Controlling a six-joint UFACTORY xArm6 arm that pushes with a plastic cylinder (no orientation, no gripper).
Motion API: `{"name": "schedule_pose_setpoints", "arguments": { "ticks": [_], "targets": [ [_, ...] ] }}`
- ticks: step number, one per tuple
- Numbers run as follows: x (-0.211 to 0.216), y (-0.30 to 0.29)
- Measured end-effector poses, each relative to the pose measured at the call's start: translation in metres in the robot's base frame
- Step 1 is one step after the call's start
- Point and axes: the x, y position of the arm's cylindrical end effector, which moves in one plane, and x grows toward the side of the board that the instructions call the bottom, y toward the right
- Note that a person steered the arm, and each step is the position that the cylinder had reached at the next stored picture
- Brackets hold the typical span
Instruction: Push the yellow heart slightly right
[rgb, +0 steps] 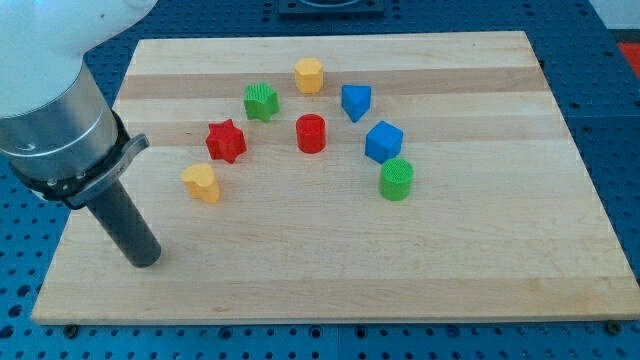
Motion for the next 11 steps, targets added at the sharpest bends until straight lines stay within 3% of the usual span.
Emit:
{"name": "schedule_pose_setpoints", "arguments": {
  "ticks": [4,11],
  "targets": [
    [-0.01,0.0],
    [-0.088,0.001]
  ]
}}
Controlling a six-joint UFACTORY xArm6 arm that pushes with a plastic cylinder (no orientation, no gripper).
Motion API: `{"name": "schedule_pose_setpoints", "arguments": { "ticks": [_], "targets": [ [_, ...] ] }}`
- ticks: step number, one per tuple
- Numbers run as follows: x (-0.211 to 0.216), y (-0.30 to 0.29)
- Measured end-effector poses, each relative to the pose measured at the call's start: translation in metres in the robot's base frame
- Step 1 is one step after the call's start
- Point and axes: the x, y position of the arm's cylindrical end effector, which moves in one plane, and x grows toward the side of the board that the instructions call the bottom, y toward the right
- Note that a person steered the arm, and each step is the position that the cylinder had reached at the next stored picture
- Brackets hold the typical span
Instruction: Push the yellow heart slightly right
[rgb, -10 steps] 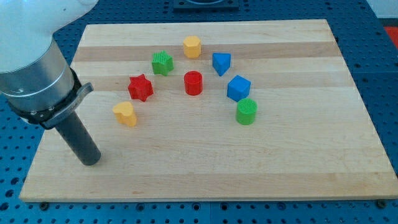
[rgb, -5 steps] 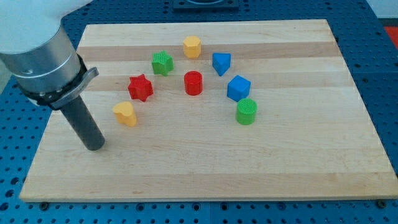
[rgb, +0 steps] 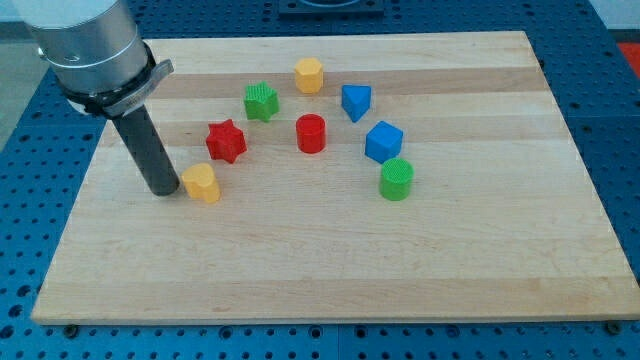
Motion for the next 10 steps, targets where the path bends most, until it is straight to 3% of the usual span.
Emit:
{"name": "schedule_pose_setpoints", "arguments": {
  "ticks": [6,9,10],
  "targets": [
    [-0.011,0.011],
    [-0.035,0.113],
    [-0.036,0.117]
  ]
}}
